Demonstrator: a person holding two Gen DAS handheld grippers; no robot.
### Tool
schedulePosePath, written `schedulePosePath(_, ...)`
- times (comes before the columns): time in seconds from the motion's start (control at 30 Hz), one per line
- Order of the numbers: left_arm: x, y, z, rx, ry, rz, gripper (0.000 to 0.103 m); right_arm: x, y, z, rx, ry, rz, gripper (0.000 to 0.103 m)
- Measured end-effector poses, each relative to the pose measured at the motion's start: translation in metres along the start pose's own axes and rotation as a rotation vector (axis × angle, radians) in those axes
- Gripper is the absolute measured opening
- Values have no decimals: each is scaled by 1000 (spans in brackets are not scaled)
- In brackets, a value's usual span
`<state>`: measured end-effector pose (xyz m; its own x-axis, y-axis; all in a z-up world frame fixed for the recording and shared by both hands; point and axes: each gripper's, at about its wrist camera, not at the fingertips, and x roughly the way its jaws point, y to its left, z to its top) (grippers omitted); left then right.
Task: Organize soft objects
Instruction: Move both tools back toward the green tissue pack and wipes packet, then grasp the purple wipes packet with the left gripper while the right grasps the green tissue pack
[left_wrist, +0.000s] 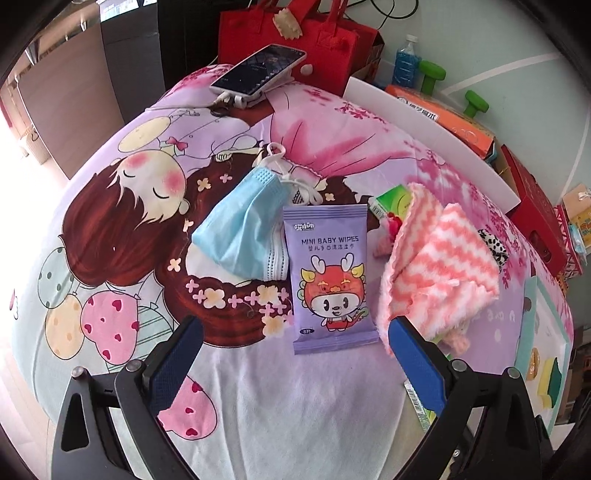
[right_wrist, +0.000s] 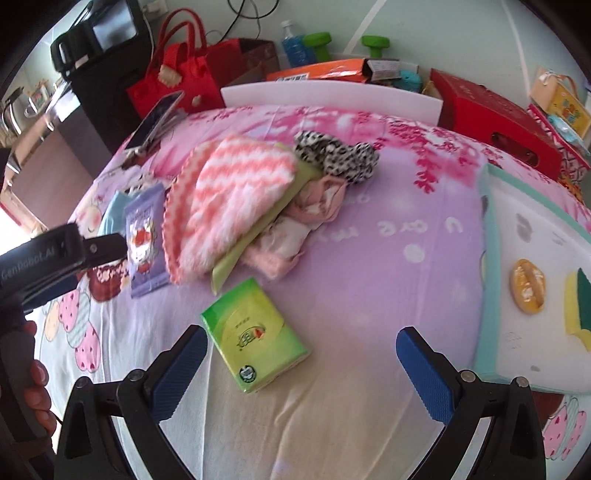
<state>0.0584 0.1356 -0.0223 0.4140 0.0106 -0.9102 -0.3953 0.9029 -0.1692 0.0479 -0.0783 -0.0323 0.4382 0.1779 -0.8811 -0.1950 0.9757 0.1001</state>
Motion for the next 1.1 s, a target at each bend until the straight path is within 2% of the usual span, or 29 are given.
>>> schedulePosePath(0.13,10,1,2,-7,25,19,100,10,8,-5,-25,40,2,103)
schedulePosePath(0.47,29,2,8,-57,59,11,100,32,18,-12,-76,93,-36,103)
schedulePosePath(0.63,33,-2,13,-70,54,-1,100,38,21,-13,-89,100,-49,103)
schedulePosePath(0.9,43,-5,17,-94,53,20,99,40,17,-12,-95,82,-73,103)
schedulePosePath(1.1,46,-4,18,-108,53,11,90,40,3,-8,-56,73,-82,103)
